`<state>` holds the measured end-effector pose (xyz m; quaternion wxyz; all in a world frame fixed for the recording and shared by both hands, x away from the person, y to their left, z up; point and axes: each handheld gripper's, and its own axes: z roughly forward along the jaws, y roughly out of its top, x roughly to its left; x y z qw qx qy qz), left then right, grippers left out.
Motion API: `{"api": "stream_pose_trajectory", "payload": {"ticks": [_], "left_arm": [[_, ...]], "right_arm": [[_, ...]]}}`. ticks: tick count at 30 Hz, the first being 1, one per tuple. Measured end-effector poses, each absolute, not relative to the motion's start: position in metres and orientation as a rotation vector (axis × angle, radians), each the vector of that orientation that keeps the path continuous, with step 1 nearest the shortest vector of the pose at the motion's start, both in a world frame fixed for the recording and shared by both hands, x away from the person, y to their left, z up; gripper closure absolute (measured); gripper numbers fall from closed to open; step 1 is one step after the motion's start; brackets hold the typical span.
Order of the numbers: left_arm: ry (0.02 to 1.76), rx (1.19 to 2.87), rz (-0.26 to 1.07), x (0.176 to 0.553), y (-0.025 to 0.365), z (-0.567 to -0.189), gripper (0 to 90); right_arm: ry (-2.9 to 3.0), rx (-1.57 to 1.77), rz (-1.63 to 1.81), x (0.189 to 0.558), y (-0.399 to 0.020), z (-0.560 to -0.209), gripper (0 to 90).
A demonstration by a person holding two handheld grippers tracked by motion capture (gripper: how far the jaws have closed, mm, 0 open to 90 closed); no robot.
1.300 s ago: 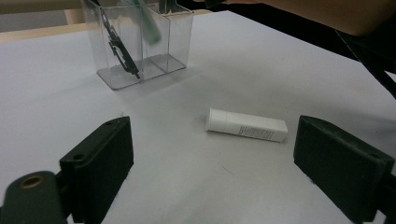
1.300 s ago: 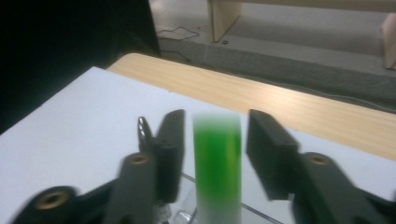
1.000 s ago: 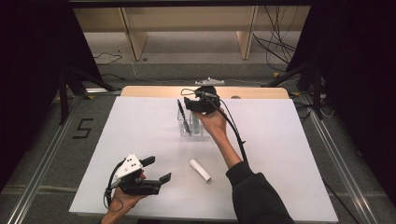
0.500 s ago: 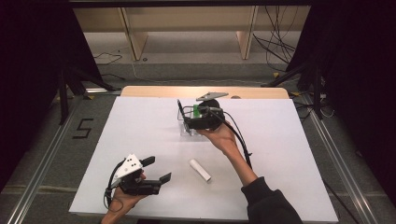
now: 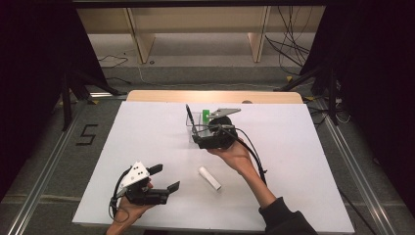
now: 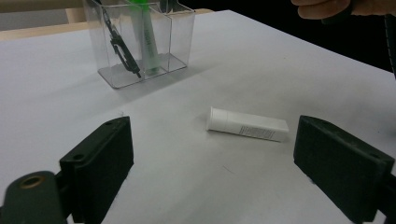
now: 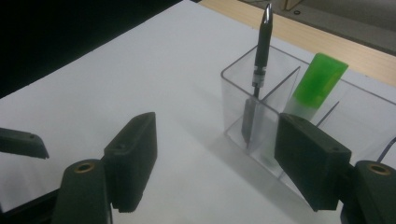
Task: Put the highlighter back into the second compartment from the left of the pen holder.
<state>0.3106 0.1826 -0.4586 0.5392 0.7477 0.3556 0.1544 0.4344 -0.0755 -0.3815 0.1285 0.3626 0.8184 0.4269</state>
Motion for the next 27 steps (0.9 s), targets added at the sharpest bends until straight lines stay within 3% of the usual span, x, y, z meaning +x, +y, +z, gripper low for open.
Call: {"api": "stream_pose_trajectory", "payload": {"ticks": [27], "left_arm": [[0.851, 1.781, 0.364, 0.311, 0.183, -0.459, 11.7]], "right_arm": [[2.457, 1.01, 1.249, 0.405, -0.08, -0.399, 29.5]]}}
